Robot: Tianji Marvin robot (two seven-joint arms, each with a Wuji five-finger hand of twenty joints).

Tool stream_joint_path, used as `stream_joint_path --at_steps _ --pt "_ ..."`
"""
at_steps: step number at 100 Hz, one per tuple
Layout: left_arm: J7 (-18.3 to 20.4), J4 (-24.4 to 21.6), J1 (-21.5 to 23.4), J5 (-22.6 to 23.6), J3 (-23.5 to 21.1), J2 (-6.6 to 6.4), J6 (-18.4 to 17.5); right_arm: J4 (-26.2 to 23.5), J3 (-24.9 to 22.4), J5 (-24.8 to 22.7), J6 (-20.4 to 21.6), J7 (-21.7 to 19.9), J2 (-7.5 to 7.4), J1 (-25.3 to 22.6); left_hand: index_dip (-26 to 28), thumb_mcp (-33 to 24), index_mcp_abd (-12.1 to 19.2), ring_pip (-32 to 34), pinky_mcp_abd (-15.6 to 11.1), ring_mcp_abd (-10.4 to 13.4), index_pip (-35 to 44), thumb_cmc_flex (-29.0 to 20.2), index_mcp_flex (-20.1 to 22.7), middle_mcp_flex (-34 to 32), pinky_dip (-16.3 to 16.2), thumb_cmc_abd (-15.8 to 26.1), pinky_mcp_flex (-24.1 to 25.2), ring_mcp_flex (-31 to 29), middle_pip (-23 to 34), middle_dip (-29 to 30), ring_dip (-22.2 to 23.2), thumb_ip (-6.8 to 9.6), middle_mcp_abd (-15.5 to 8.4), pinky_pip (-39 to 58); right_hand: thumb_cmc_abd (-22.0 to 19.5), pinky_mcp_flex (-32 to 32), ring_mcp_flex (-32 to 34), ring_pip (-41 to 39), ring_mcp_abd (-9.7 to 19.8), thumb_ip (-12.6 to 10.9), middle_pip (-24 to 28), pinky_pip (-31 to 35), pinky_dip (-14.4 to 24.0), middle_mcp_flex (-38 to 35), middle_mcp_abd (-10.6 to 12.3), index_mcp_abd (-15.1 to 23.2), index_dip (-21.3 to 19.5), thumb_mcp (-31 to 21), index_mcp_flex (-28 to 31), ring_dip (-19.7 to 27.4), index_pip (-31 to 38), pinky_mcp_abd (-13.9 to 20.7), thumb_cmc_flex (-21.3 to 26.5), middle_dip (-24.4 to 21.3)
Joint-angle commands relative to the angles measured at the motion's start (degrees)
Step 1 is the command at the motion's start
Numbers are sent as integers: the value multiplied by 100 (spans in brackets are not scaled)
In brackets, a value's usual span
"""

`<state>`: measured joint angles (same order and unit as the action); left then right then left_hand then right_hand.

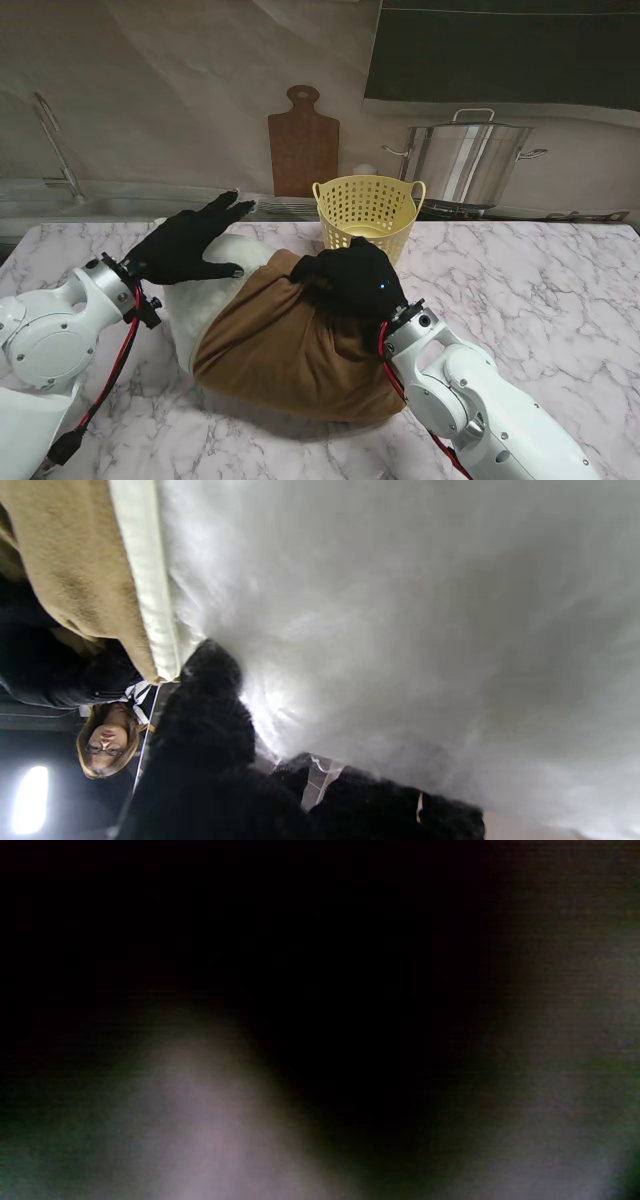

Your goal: Remove the pillowcase from the pillow and put it in the laundry basket

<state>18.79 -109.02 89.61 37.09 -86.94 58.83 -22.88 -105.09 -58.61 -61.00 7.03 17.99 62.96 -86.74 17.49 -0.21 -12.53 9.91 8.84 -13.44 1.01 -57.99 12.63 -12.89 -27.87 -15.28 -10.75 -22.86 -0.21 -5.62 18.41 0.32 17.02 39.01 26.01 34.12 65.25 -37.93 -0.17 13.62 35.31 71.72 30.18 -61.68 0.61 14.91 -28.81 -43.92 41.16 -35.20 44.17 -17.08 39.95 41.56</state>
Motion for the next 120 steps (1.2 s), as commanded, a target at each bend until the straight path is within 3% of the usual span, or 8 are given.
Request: stream_joint_path --at_steps 1,15,37,51,58,65,79,120 --pt "15 67 35 13 -11 13 59 34 22 -32 -23 -51 -13 -79 -43 -254 -83 53 -206 176 68 -540 21 -158 2 178 -107 -154 -1 -82 -58 256 -9 -248 -121 -40 470 -387 197 -371 219 31 44 -31 410 537 -199 -707 300 -145 350 165 758 65" --pt "-65 125 9 72 119 32 214 48 64 -8 -27 -59 -9 -57 -57 160 -91 100 -207 172 51 -182 105 -523 -44 329 -165 -358 45 -202 -9 24 -33 15 -130 -38 469 -387 194 -372 218 30 43 -25 402 536 -200 -711 307 -146 343 154 763 70" --pt "531 212 -163 -280 536 -66 324 105 156 34 -52 -13 7 9 -60 156 -631 233 -200 110 100 1281 277 -1249 -123 -463 -386 -712 272 -544 127 -130 77 299 -138 -39 459 -382 208 -372 213 27 41 -16 413 544 -204 -710 300 -146 332 157 762 71" --pt "588 301 -185 -196 748 -90 264 66 85 -21 -55 58 1 -81 118 -8 -636 914 -354 290 488 673 1159 -2941 -455 -713 -1290 -2032 965 -1238 685 -83 -386 1350 -151 -66 421 -358 220 -370 193 10 34 14 418 536 -208 -698 269 -136 319 163 756 62" --pt "437 389 -154 -95 845 -68 223 22 37 -65 -61 70 -7 -152 834 -95 255 1545 -478 585 1527 -15 2690 -4106 -656 -590 -2041 -3029 1564 -1677 1178 -55 -989 2254 -146 -90 394 -334 233 -367 168 -8 29 39 419 508 -203 -663 189 -126 300 152 723 47" --pt "133 513 -118 -24 936 -25 128 -39 -42 -127 -48 38 -27 -253 1857 -99 942 2141 -536 749 2919 -915 3286 -5132 -754 -738 -2554 -3610 1448 -2940 1615 8 -1431 2996 -127 -117 348 -273 231 -474 122 -32 23 119 389 394 135 -226 -172 -104 634 158 612 51" --pt "-386 629 52 232 925 40 -175 -213 -326 -350 67 -88 -93 -567 1855 -162 1155 2430 -602 790 3760 -1286 3301 -5526 -803 -606 -2739 -3818 1288 -3284 1805 55 -1514 3293 110 -117 342 -272 255 -484 179 -20 29 188 378 148 299 104 -364 -106 641 171 117 51" --pt "-1479 398 398 1310 512 162 -360 -623 -1220 -906 143 370 -144 -1486 1820 -340 1184 2757 -723 717 4155 -1291 3184 -5453 -964 -667 -2855 -3853 1559 -3533 2021 132 -1346 3484 -175 -109 487 -488 259 -401 319 -17 31 -35 441 555 63 -631 531 -152 607 135 672 57"
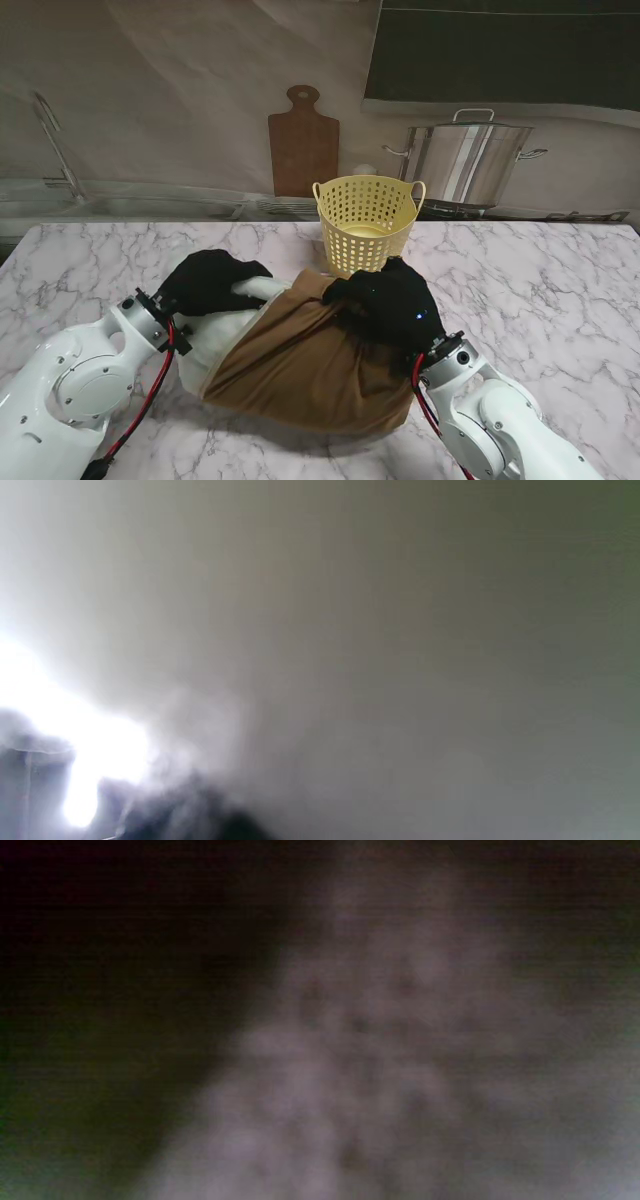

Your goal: Remove the pillowcase from the pillow and put it in the laundry basket

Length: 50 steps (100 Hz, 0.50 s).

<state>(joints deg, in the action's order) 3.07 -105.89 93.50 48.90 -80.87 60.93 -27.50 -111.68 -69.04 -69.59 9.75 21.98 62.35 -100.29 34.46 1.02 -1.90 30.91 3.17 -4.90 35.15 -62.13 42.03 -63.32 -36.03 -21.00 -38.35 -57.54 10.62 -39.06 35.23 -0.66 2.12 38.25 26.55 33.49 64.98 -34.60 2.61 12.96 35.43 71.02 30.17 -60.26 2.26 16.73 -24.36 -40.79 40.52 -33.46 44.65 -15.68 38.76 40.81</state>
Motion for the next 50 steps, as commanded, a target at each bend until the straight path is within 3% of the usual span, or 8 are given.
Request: stream_joint_path --at_steps 1,3,8,16,33,50 --pt "89 81 9 142 -101 -48 105 33 -191 -53 -135 -21 -83 -144 122 -464 121 657 -156 -135 743 -877 243 -412 -149 -100 -95 -383 479 -190 339 229 132 3560 -229 -47 514 -822 -20 -335 307 53 32 -177 277 373 -382 -944 596 -326 558 -5 791 133" --pt "71 75 10 164 -110 -46 116 28 -218 -62 -146 -11 -83 -169 119 -468 119 660 -157 -125 749 -875 242 -397 -152 -100 -95 -381 484 -189 341 229 219 3560 -223 -47 513 -823 -27 -339 313 57 35 -178 262 371 -393 -946 600 -326 555 -6 791 140" --pt "8 76 12 205 -126 -39 138 18 -282 -87 -168 0 -85 -234 111 -475 122 667 -165 -131 765 -873 241 -407 -158 -110 -93 -382 498 -187 344 227 124 3555 -228 -39 515 -832 -36 -343 317 67 41 -181 260 372 -407 -950 610 -331 546 0 786 146" --pt "-58 88 20 281 -156 -34 178 11 -381 -142 -209 68 -86 -346 95 -490 127 677 -168 -135 788 -872 236 -395 -173 -118 -101 -388 521 -184 349 225 231 3555 -225 -30 520 -846 -27 -348 319 75 46 -189 260 356 -417 -952 611 -337 535 4 784 148" --pt "-129 176 -15 385 -183 -31 313 -35 -560 -202 -319 349 -65 -563 74 -506 123 685 -161 -145 814 -868 241 -396 -192 -133 -118 -405 551 -170 348 222 241 3559 -228 -32 519 -873 -42 -357 333 83 53 -190 243 328 -440 -964 618 -349 521 15 787 166" --pt "-197 199 -9 431 -258 -21 418 -62 -698 -268 -428 351 -68 -738 56 -524 115 686 -168 -149 831 -871 234 -389 -207 -136 -123 -404 562 -160 346 222 238 3555 -201 -31 521 -908 -59 -366 339 98 64 -209 223 308 -457 -985 644 -364 512 6 791 172"
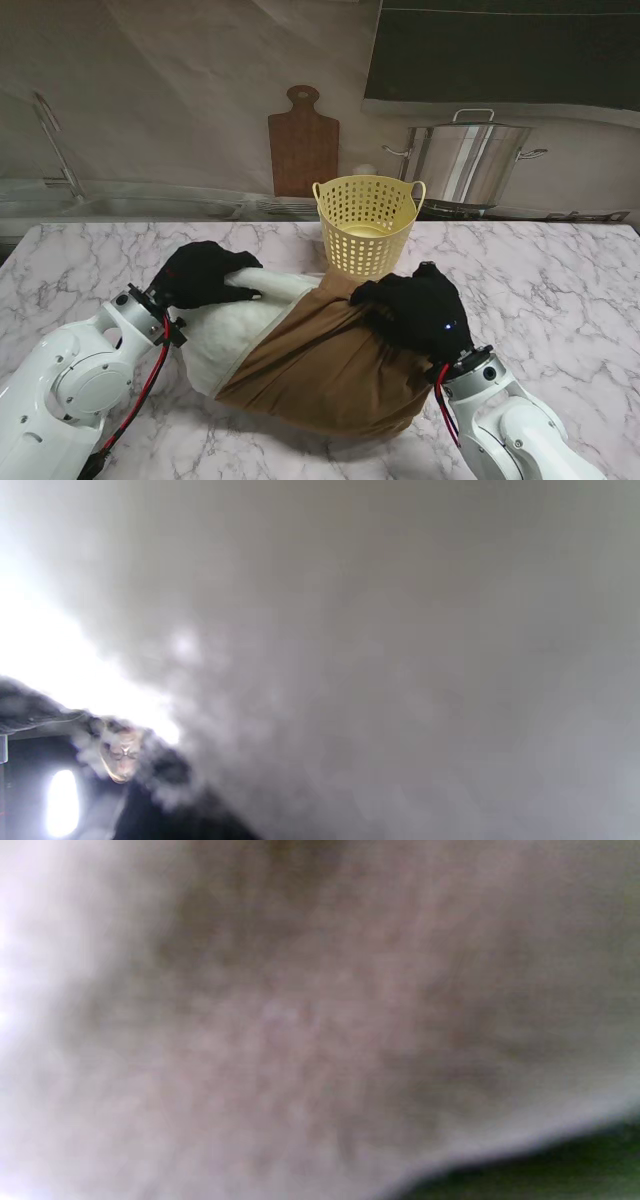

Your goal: Remove the pillowcase from the pillow and put it in the laundry basket

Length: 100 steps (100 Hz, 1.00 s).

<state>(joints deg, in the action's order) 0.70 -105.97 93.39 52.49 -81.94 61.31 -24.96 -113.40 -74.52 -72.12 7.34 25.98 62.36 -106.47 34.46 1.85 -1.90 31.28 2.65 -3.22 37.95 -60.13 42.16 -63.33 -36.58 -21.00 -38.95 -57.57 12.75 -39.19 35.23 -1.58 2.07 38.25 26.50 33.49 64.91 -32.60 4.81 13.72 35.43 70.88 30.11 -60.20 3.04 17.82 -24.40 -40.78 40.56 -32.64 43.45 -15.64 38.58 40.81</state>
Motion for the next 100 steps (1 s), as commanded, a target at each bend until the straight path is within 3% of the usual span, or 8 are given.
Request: stream_joint_path --at_steps 1,40,69,100 --pt "48 203 5 78 -161 -61 171 109 -157 -20 -198 -55 -69 -131 53 -605 115 649 -117 -316 547 -1065 216 -385 -153 -133 -65 -400 348 -147 345 311 243 3555 -194 -28 525 -1110 -286 -442 342 114 71 -218 144 197 -452 -987 639 -447 630 0 808 173" --pt "-90 515 118 153 -485 -52 370 131 -379 -43 -431 -363 -75 -374 37 -628 108 644 -85 -334 567 -1070 188 -376 -181 -121 -28 -372 343 -162 343 300 208 3538 -141 7 541 -1181 -348 -427 325 167 98 -249 78 141 -470 -1040 712 -458 592 -23 831 190" --pt "-215 825 135 90 -642 -34 528 211 -338 67 -381 -301 -61 -308 38 -631 103 638 -83 -342 570 -1088 187 -373 -192 -121 -19 -362 328 -176 343 296 208 3531 -129 67 580 -1208 -340 -415 329 186 98 -259 59 128 -485 -1068 724 -451 581 -11 833 204" --pt "-58 969 198 21 -857 -54 576 185 -502 93 -384 -435 -59 -449 38 -623 97 638 -73 -347 557 -1090 179 -366 -204 -104 -14 -360 314 -187 346 292 205 3539 -84 116 633 -1286 -370 -399 364 233 110 -290 -8 100 -504 -1130 808 -467 592 -20 848 241"
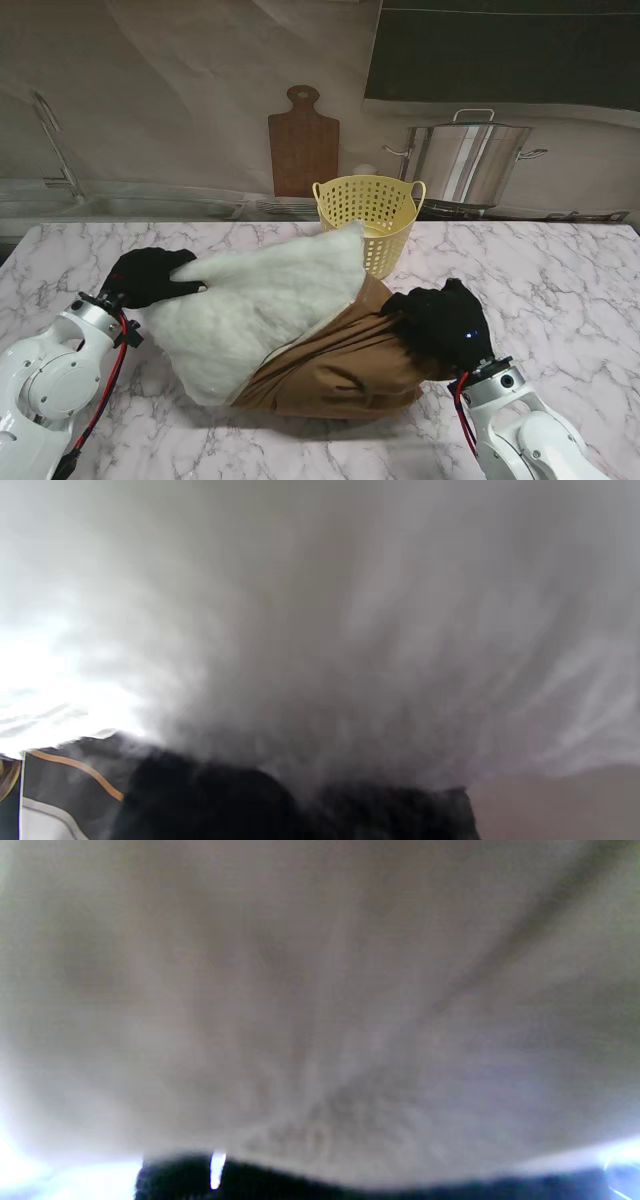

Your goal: Remove the pillowcase from the pillow and put it in the laundry basket

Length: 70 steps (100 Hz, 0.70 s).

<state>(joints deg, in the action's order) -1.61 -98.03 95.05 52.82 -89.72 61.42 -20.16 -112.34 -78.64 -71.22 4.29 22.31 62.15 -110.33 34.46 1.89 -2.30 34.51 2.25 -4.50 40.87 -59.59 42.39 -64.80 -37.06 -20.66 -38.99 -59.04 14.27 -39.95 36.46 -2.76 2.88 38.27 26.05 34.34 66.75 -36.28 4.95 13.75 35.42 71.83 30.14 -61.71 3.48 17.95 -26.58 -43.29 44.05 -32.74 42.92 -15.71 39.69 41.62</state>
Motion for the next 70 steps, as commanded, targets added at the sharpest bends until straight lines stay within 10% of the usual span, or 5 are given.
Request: stream_joint_path --at_steps 1,70 --pt "172 185 31 -12 -81 -64 100 79 -93 7 -76 -74 -38 -64 39 -625 140 314 -34 -220 266 -1142 157 -219 -155 -140 -10 -211 161 -112 223 409 124 3538 -39 32 449 -917 -384 -402 364 139 107 -139 -52 87 -285 -879 460 -457 645 -14 736 159" --pt "505 983 -307 -322 -133 -101 631 -124 -718 -74 -50 -540 -45 -503 79 -608 98 312 44 -268 225 -1188 137 -195 -166 -108 67 -165 144 -143 235 406 148 3550 92 515 830 -1500 -386 -218 614 223 -26 -296 -414 -273 -615 -1418 801 -741 804 -137 745 679"
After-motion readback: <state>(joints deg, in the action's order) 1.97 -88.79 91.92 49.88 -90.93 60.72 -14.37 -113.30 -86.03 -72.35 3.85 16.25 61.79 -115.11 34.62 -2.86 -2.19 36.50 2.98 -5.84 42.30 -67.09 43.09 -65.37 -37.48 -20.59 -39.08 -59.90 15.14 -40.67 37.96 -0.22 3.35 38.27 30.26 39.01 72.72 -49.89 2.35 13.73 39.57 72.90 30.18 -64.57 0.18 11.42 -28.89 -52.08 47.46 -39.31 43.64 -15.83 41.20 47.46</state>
